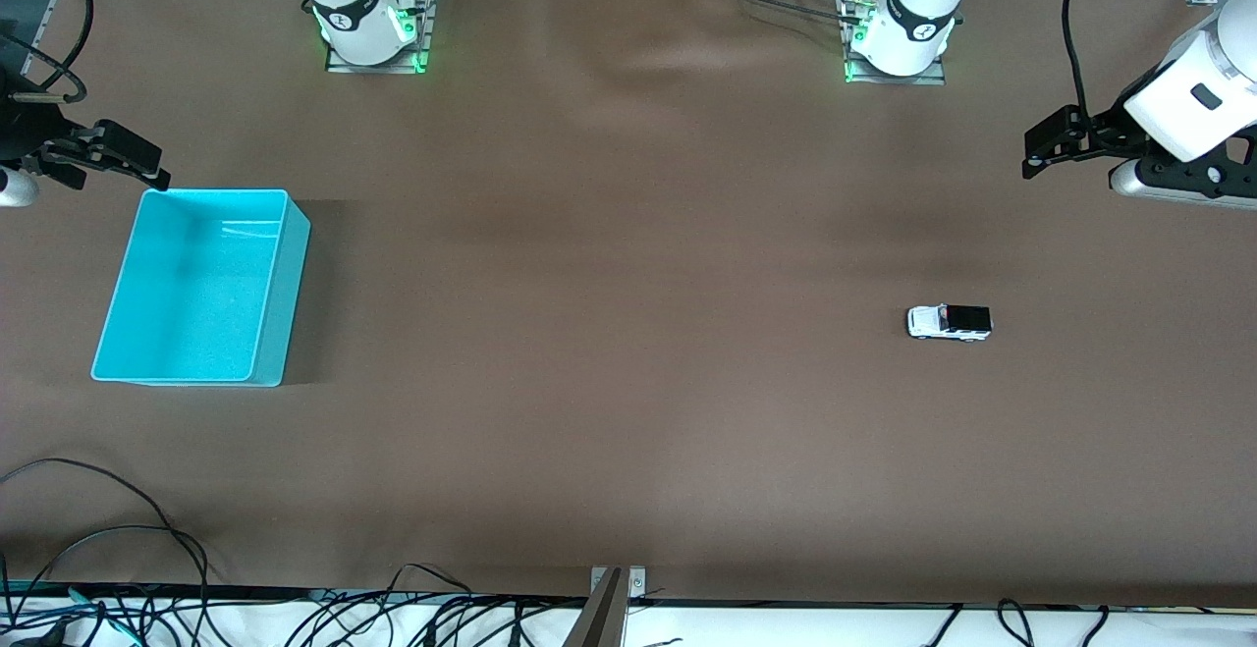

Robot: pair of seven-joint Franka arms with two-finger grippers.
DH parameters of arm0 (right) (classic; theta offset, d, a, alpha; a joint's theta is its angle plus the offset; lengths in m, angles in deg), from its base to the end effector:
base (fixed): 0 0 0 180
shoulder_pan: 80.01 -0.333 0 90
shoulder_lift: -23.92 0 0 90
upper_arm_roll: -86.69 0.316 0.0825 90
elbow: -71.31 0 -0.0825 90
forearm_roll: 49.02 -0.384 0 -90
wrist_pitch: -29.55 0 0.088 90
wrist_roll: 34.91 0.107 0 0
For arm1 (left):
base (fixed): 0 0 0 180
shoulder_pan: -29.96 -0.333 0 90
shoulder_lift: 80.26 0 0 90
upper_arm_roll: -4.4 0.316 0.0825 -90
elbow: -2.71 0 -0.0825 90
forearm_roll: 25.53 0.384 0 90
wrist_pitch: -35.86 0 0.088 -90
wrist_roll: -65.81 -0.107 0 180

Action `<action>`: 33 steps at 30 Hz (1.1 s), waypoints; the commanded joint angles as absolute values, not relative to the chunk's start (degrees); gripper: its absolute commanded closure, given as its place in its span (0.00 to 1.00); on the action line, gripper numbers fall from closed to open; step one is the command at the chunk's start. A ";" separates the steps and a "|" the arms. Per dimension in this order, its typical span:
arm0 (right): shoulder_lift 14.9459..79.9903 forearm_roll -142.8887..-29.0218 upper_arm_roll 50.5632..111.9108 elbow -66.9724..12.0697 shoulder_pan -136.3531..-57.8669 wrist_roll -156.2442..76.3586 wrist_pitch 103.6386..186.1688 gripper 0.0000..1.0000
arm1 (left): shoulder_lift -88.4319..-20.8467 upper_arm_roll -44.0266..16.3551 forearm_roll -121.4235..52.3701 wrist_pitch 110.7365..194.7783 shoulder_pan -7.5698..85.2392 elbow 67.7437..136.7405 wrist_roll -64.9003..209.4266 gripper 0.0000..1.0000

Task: Wind and store white jeep toy

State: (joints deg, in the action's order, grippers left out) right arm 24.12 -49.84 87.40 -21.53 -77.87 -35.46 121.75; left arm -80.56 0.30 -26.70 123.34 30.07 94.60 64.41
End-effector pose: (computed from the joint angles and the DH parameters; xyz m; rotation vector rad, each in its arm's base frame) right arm 0.5577 -0.0125 0.6025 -3.1268 0.0250 0.0225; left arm 0.5454 -0.0425 0.6082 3.1175 -0.1530 -0.1128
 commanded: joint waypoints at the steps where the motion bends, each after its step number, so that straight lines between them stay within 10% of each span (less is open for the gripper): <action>1: 22.95 -48.85 87.48 -22.21 -77.81 -36.05 121.30 0.00 | -80.52 0.18 -27.20 122.78 29.87 93.76 64.67 0.00; 33: 22.95 -48.93 87.48 -22.21 -77.73 -36.05 121.30 0.00 | -80.52 -1.14 -27.03 120.32 30.49 93.76 64.06 0.00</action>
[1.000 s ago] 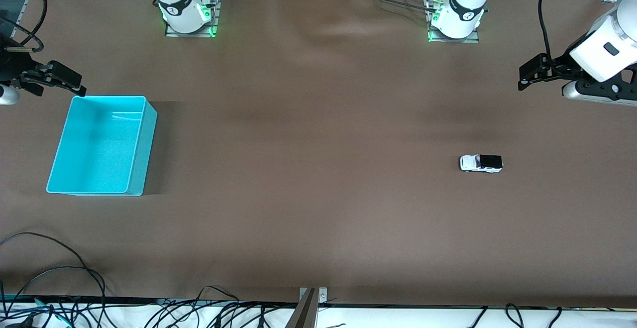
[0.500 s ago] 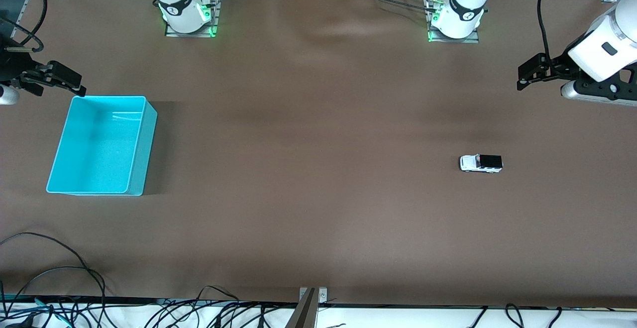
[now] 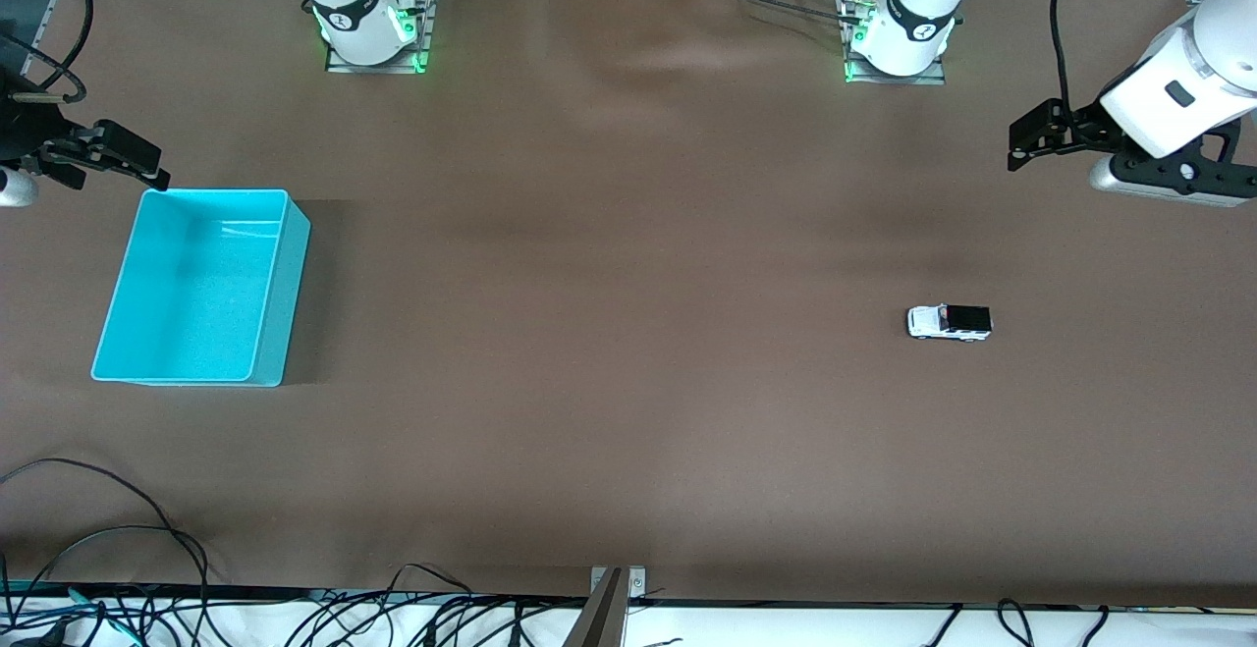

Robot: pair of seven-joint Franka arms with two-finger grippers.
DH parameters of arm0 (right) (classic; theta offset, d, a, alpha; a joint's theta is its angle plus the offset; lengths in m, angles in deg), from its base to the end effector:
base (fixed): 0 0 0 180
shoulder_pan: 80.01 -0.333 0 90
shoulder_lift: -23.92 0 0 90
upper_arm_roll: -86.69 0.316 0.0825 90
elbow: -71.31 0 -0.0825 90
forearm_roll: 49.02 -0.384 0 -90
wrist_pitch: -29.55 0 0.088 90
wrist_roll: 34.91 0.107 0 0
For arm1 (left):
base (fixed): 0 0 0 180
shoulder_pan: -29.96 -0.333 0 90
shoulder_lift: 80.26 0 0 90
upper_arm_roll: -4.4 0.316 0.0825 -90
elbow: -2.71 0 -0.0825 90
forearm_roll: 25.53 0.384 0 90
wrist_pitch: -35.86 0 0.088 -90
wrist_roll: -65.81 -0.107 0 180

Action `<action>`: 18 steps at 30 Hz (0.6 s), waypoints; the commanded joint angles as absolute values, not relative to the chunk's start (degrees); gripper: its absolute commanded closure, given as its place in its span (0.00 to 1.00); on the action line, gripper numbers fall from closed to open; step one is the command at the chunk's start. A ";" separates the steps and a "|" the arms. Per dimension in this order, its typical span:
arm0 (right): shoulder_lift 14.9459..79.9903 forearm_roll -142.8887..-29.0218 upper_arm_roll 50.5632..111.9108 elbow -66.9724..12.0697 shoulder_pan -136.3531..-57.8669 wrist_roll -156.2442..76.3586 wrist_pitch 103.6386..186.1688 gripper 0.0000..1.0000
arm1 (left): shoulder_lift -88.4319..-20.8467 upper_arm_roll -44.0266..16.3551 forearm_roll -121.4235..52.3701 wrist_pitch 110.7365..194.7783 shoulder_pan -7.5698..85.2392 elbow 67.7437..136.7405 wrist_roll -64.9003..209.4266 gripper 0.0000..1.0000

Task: Wind and store white jeep toy

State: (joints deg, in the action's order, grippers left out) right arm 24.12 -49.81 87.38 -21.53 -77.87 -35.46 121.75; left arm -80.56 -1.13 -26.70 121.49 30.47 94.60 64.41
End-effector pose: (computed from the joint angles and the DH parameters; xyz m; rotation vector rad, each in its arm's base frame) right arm 0.5577 -0.0127 0.6025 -3.1273 0.0255 0.0225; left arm 0.5401 -0.0596 0.6057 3.1150 -0.2033 -0.1637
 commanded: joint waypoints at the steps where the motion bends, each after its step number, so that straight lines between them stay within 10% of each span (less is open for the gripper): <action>1: 22.95 -48.93 87.39 -22.21 -77.73 -36.05 121.30 0.00 | -80.52 -1.14 -27.03 120.32 30.57 93.76 63.45 0.00; 18: 22.95 -48.93 87.48 -22.21 -77.73 -36.05 121.30 0.00 | -75.17 -1.05 -21.49 121.29 29.87 92.70 31.11 0.00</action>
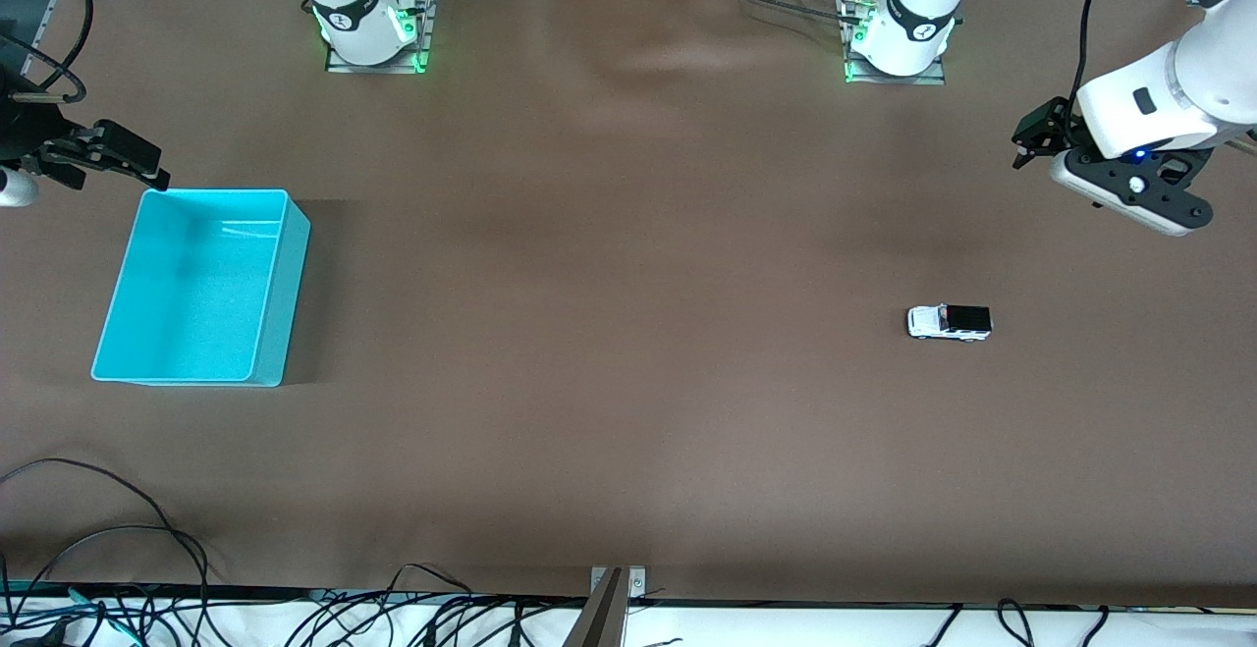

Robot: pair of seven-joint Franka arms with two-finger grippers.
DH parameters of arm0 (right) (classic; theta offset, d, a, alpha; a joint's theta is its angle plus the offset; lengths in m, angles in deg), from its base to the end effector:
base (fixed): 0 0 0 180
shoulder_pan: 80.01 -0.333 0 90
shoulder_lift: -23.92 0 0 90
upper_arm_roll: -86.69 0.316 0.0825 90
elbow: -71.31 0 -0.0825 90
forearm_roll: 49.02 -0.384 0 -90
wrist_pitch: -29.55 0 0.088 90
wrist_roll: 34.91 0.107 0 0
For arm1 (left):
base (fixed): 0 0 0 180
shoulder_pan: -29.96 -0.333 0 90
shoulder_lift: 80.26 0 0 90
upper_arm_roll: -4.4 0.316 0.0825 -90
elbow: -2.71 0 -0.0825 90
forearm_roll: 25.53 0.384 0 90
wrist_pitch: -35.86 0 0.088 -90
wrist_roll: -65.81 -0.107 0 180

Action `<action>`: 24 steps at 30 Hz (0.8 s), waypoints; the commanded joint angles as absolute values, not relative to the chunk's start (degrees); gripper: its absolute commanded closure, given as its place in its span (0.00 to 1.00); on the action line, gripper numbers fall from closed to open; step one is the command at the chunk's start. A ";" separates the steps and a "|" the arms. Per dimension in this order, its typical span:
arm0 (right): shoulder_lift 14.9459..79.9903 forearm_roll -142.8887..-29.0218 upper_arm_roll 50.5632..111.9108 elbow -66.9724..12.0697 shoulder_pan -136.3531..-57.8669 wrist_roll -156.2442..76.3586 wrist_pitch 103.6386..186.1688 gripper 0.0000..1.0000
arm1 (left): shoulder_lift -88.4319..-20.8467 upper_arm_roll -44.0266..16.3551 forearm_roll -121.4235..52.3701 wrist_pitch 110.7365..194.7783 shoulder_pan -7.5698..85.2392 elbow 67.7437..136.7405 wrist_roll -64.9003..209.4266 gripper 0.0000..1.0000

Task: Wind and store white jeep toy

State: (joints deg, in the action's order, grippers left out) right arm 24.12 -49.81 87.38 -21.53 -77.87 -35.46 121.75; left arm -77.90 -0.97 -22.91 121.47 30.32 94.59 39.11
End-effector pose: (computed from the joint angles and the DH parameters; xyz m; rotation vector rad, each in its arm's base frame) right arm 0.5577 -0.0127 0.6025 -3.1273 0.0255 0.0225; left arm 0.5532 -0.0493 0.5804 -2.9942 0.8710 0.2430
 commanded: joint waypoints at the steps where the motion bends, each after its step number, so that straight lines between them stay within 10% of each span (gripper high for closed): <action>1: 22.95 -48.93 87.48 -22.21 -77.73 -36.05 121.30 0.00 | -74.82 -1.05 -21.49 121.64 29.79 92.88 29.96 0.00; 24: 22.95 -48.93 87.48 -22.21 -77.73 -36.05 121.22 0.00 | -68.04 -0.96 -21.40 142.99 27.06 107.20 -7.65 0.00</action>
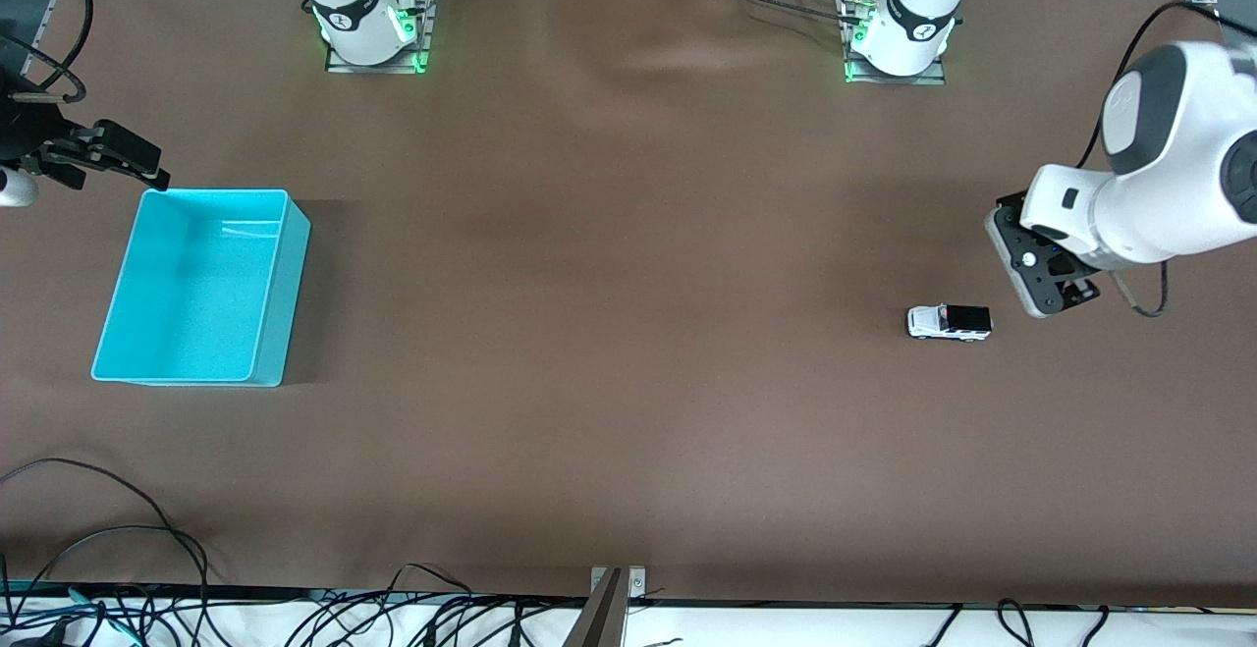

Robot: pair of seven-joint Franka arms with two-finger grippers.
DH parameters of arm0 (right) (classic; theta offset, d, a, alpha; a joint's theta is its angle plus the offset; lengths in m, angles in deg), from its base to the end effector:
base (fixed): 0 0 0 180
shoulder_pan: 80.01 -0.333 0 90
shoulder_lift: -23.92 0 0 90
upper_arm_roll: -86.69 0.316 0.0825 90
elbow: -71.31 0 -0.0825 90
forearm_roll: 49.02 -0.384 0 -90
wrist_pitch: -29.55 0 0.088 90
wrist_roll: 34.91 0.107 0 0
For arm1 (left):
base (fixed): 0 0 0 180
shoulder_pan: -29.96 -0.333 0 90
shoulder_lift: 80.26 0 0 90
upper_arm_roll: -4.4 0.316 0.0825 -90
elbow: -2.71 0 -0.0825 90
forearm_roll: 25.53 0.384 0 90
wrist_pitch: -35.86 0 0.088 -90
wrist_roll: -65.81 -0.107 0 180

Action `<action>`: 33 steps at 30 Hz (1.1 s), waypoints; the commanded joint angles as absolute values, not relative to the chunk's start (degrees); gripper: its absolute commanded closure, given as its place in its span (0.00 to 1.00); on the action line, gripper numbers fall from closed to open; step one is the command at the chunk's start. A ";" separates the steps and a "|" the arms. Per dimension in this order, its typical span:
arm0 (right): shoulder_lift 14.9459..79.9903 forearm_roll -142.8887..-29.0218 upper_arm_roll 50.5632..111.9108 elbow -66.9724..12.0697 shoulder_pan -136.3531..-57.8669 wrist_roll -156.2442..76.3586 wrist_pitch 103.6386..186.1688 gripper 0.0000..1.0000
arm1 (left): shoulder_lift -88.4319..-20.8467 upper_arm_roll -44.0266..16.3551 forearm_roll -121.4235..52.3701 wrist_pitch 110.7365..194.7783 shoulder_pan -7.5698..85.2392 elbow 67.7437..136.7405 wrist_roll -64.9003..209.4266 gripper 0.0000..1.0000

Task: Wind and store white jeep toy

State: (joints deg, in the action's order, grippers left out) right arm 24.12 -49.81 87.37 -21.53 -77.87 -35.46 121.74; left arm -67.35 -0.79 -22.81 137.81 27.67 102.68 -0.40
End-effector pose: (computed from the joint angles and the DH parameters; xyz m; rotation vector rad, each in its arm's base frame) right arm 0.5577 -0.0128 0.6024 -3.1273 0.0258 0.0228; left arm 0.6025 -0.0231 0.4281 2.5013 -1.7484 -0.2672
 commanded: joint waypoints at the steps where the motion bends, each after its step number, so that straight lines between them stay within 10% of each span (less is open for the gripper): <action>1: 22.95 -48.93 87.48 -22.21 -77.73 -36.05 121.30 0.00 | -67.87 -0.96 -20.97 143.26 27.06 107.90 -9.06 0.00; 33: 22.95 -48.93 87.48 -22.21 -77.73 -35.88 121.22 0.00 | -57.94 -1.05 -18.15 169.88 23.28 118.90 -29.37 0.00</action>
State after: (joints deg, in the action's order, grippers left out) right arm 24.12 -49.80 87.37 -21.53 -77.86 -35.46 121.72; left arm -58.14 -0.77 -19.22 167.46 23.84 117.83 -26.73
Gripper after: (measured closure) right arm 0.000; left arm 0.000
